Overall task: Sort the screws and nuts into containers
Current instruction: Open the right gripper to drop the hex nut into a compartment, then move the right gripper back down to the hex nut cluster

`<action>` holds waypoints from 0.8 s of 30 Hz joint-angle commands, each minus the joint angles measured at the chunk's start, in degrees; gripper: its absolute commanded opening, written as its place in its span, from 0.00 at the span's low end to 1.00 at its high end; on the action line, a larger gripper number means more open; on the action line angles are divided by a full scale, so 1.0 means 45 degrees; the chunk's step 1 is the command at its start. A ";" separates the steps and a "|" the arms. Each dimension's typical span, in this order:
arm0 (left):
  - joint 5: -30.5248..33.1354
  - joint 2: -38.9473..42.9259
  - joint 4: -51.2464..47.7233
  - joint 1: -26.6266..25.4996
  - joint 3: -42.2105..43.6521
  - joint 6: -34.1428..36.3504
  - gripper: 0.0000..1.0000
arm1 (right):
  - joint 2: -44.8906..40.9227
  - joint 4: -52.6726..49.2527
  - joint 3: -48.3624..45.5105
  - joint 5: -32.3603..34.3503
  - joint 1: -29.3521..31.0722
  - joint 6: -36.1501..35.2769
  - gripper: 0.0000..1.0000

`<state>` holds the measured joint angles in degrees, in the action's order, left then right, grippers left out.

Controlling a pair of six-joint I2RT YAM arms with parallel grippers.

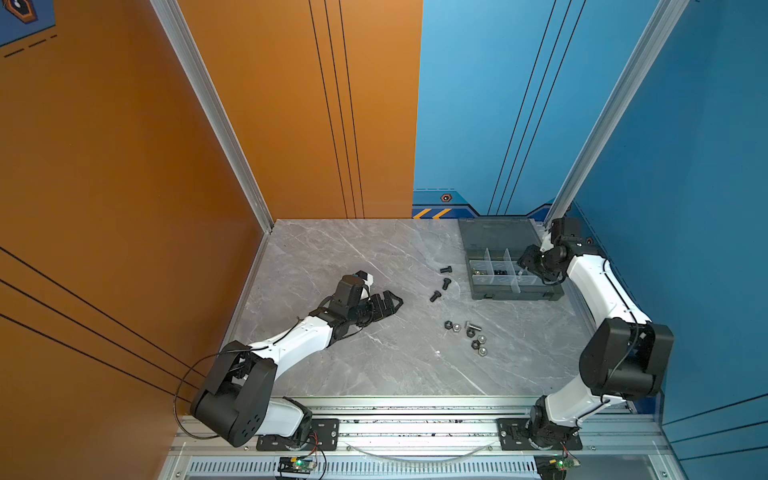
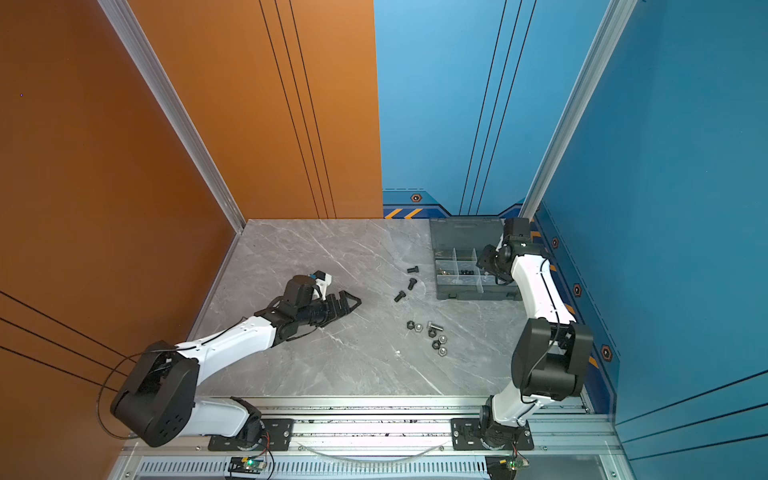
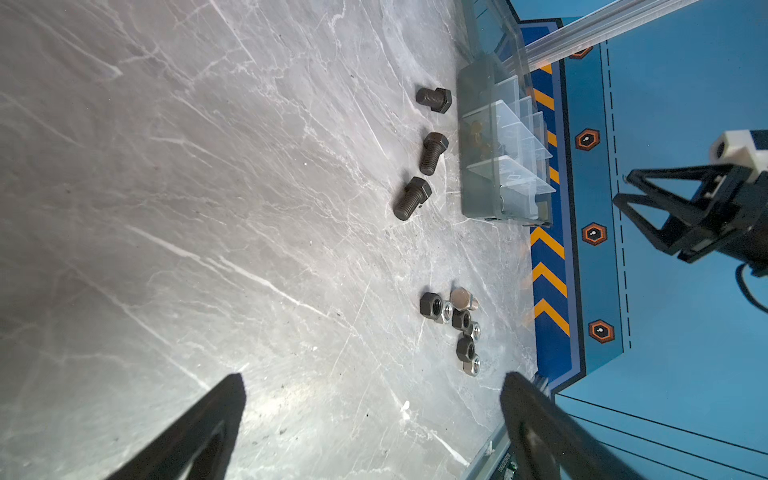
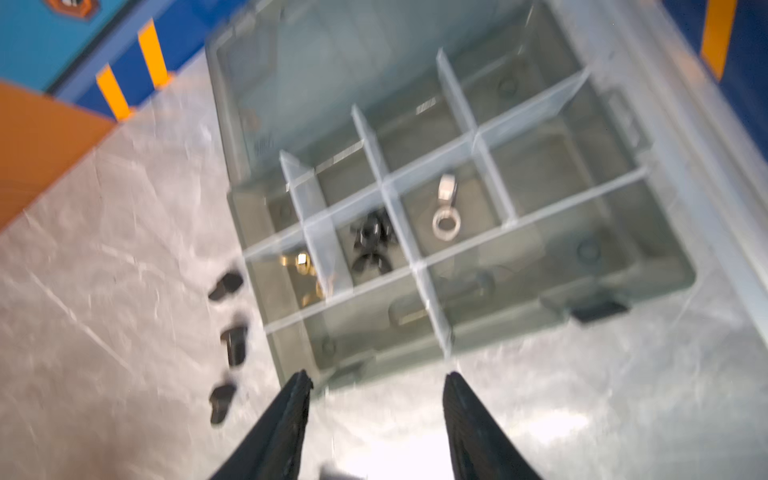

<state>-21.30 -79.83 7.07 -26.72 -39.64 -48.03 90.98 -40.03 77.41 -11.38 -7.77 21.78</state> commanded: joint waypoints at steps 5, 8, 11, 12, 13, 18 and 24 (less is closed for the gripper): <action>-0.0355 0.0148 0.0027 0.0176 0.0117 0.0083 0.98 | -0.2292 -0.1477 -0.3010 -0.0410 0.1111 -0.0037 0.57; -0.0399 0.0082 0.0115 0.0137 0.0156 0.0030 0.98 | -0.2996 -0.1970 -0.3943 -0.0213 0.1803 0.0274 0.58; -0.0380 0.0045 0.0103 0.0147 0.0156 0.0029 0.98 | -0.3623 -0.1888 -0.5092 -0.0154 0.2910 0.0805 0.59; -0.0375 0.0050 0.0096 0.0137 0.0156 0.0022 0.98 | -0.3803 -0.1784 -0.5504 -0.0119 0.3296 0.0998 0.59; -0.0365 0.0055 0.0094 0.0137 0.0152 0.0029 0.98 | -0.3911 -0.1715 -0.5818 -0.0076 0.3589 0.1180 0.59; -0.0360 0.0065 0.0062 0.0131 0.0176 0.0029 0.98 | -0.4216 -0.1146 -0.7182 0.0209 0.4608 0.1890 0.61; -0.0286 0.0123 0.0034 0.0041 0.0174 -0.0048 0.98 | -0.3857 -0.0450 -0.7916 0.0504 0.5262 0.1996 0.61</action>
<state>-21.69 -79.83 7.09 -26.57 -39.59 -48.05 73.19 -44.73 42.70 -11.44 14.66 29.28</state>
